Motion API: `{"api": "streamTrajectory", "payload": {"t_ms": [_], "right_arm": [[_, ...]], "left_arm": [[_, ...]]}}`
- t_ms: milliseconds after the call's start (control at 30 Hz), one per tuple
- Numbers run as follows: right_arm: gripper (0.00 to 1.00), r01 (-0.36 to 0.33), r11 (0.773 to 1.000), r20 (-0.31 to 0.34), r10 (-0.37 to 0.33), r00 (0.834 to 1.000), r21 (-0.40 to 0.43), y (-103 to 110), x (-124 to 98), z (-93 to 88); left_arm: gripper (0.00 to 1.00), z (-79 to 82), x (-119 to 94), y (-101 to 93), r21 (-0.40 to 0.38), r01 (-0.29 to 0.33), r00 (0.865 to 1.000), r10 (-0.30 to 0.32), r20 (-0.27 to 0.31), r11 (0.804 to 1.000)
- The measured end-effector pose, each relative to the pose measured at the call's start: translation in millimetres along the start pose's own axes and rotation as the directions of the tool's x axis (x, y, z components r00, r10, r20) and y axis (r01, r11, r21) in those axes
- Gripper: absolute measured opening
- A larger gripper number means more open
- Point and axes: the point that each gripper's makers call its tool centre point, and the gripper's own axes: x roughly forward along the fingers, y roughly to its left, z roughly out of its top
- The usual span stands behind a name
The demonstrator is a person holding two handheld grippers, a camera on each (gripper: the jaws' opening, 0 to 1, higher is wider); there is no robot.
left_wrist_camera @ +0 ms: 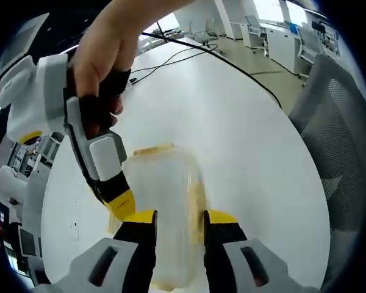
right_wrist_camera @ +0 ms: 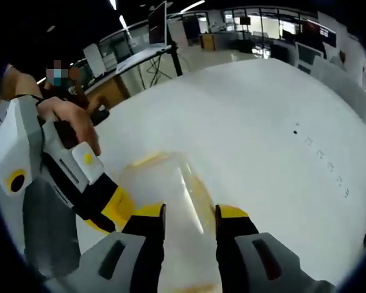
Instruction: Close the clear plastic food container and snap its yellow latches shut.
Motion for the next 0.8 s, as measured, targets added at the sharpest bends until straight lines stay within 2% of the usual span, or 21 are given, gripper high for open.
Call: {"api": "streamTrajectory", "payload": {"t_ms": [167, 267, 433, 633, 800], "right_arm": [[0.28, -0.076, 0.997, -0.081, 0.073, 0.994, -0.034, 1.7, 1.6, -1.3], [0.28, -0.131, 0.989, -0.159, 0.119, 0.980, -0.068, -1.1, 0.5, -3.7], [0.31, -0.195, 0.970, -0.250, 0.153, 0.956, -0.149, 3.0, 0.2, -8.3], [0.31, -0.226, 0.964, -0.287, 0.178, 0.941, -0.141, 3.1, 1.1, -8.5], [0.33, -0.244, 0.963, -0.293, 0.203, 0.934, -0.112, -0.4, 3.3, -8.4]], "left_arm": [[0.23, 0.8, 0.1, 0.5, -0.007, 0.017, 1.000, -0.017, -0.007, 1.000], [0.23, 1.0, 0.2, 0.1, -0.002, 0.028, 0.999, -0.028, -0.018, 1.000], [0.23, 1.5, 0.6, 0.7, -0.008, 0.047, 0.999, -0.047, -0.027, 0.999], [0.24, 2.2, 1.6, 2.1, -0.011, 0.055, 0.998, -0.056, -0.037, 0.998], [0.25, 2.2, 1.6, 2.3, -0.020, 0.054, 0.998, -0.055, -0.037, 0.998]]}}
